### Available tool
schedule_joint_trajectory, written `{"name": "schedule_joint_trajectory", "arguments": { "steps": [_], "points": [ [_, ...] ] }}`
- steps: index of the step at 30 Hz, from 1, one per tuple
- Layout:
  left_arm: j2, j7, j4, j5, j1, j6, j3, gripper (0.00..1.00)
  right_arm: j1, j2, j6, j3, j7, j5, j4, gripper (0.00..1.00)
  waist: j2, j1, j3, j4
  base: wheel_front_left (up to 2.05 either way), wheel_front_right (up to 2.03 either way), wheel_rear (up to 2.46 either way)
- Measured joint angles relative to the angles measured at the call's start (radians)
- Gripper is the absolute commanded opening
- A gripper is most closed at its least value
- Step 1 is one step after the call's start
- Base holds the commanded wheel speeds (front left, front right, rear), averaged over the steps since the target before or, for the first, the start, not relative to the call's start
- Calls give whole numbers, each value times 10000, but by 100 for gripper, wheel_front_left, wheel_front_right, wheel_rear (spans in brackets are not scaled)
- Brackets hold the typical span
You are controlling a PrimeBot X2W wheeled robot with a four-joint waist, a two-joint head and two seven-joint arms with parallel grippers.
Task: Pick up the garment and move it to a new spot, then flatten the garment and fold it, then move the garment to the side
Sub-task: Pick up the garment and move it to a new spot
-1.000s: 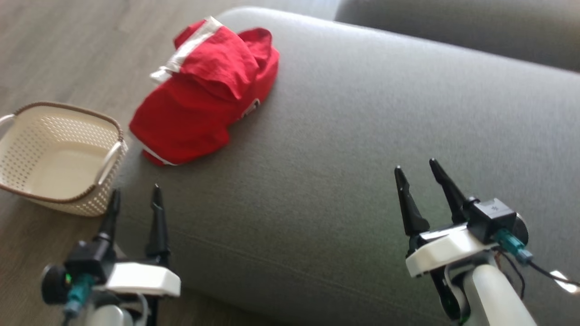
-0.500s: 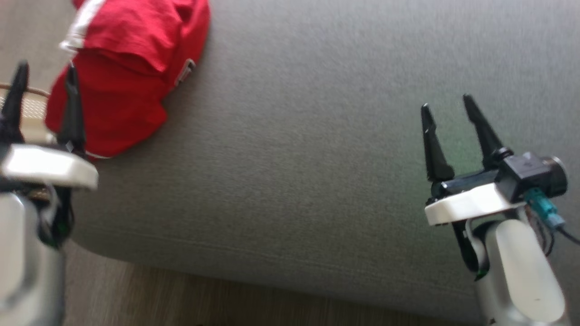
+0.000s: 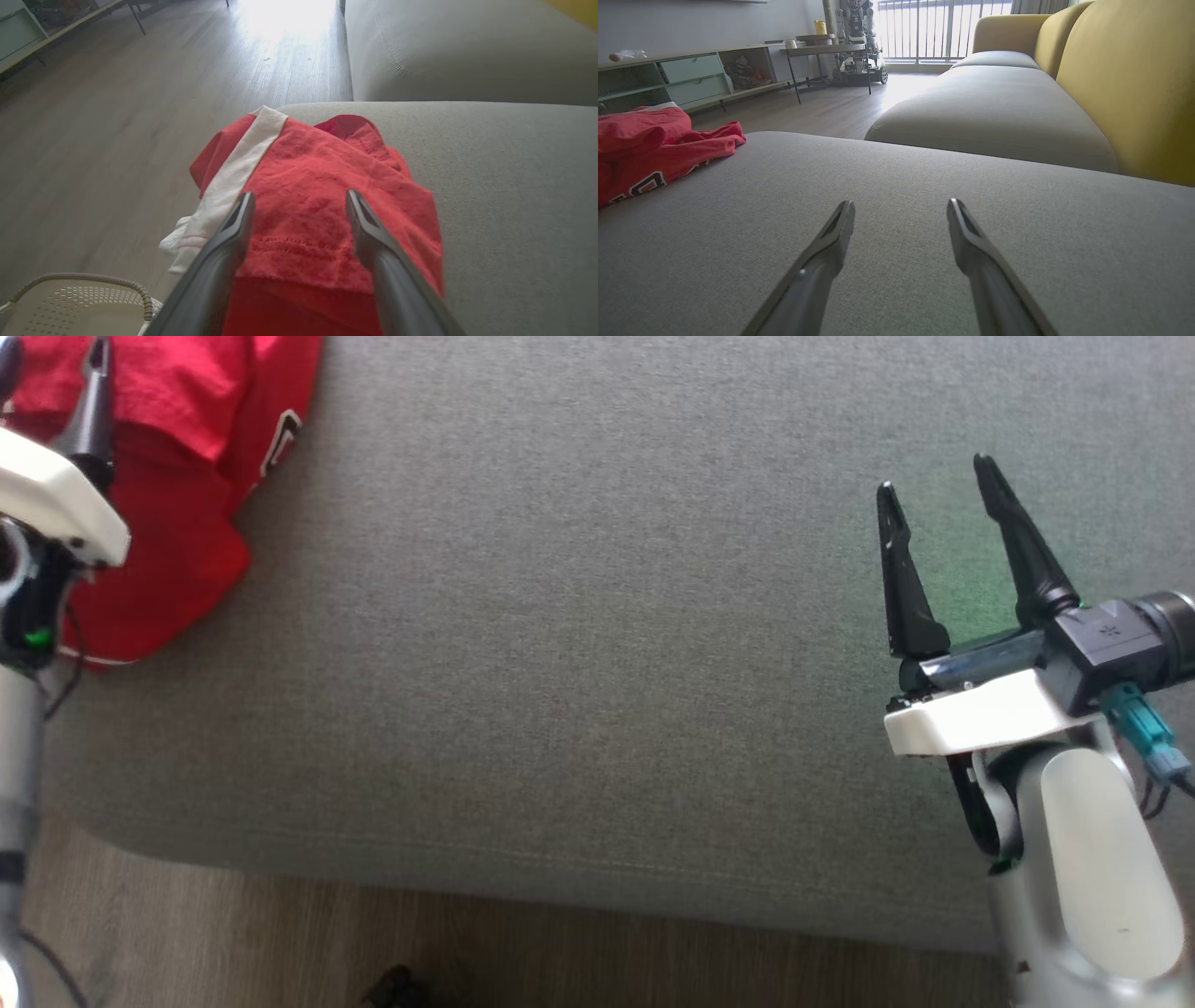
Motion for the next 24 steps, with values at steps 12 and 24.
{"name": "schedule_joint_trajectory", "arguments": {
  "steps": [12,24],
  "points": [
    [395,418,2855,-855,-1620,0,-1361,28,-95,-13,0,-8,6,-52,-274,100,0,0,357,-330,0,0,0],
    [466,-1003,3457,-1486,-1951,0,-2096,0,-94,-17,0,-25,-151,117,128,100,0,0,-231,-242,0,0,0]
  ]
}}
